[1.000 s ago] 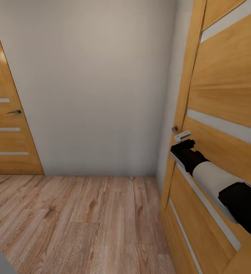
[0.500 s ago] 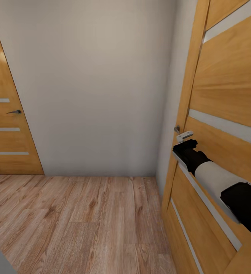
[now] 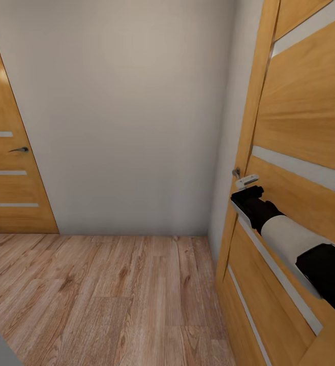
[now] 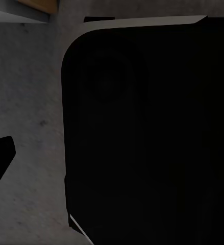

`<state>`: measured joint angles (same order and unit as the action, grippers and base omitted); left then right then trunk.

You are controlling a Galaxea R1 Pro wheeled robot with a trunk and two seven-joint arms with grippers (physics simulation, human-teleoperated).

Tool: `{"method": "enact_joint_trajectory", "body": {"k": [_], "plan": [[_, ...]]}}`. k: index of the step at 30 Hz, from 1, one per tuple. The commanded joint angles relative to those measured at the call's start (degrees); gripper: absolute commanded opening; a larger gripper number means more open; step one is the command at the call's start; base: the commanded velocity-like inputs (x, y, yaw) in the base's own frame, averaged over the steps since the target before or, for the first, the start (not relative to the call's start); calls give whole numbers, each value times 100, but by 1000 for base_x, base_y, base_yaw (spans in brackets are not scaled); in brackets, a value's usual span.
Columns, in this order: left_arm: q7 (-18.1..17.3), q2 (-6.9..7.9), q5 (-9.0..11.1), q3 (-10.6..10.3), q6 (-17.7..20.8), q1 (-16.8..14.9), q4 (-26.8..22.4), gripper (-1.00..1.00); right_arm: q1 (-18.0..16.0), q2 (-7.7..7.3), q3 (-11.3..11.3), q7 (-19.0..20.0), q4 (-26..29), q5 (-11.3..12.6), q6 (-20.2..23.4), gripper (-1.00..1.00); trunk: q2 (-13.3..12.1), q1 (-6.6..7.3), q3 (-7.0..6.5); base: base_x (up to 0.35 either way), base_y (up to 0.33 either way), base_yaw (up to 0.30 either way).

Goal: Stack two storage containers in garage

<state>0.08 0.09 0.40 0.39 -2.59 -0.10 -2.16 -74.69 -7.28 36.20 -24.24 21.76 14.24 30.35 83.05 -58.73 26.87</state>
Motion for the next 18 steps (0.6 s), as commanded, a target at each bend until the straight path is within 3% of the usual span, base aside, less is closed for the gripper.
{"method": "enact_joint_trajectory", "body": {"k": [1, 4, 8, 13, 18], "plan": [[1, 0, 4, 5, -14, 1, -4, 100, -4, 48, 27, -71, -37, -20, 77, 100, 3, 0, 6, 0, 0, 0], [6, 0, 4, 5, -14, 1, -4, 100, -2, 249, 28, -99, -33, -24, 86, 100, 3, 0, 6, 0, 0, 0], [9, 0, 4, 11, -14, 1, -4, 100, -2, 635, 28, -113, -37, -26, 146, 100, 3, 0, 6, 0, 0, 0], [9, 0, 4, 12, -14, 1, -4, 100, -2, 1220, 28, -123, -95, -17, 185, 100, 3, 0, 6, 0, 0, 0], [9, 0, 4, 13, -14, 1, -4, 100, -2, 1712, 5, -115, -116, 9, 174, 100, 3, 0, 6, 0, 0, 0]]}}
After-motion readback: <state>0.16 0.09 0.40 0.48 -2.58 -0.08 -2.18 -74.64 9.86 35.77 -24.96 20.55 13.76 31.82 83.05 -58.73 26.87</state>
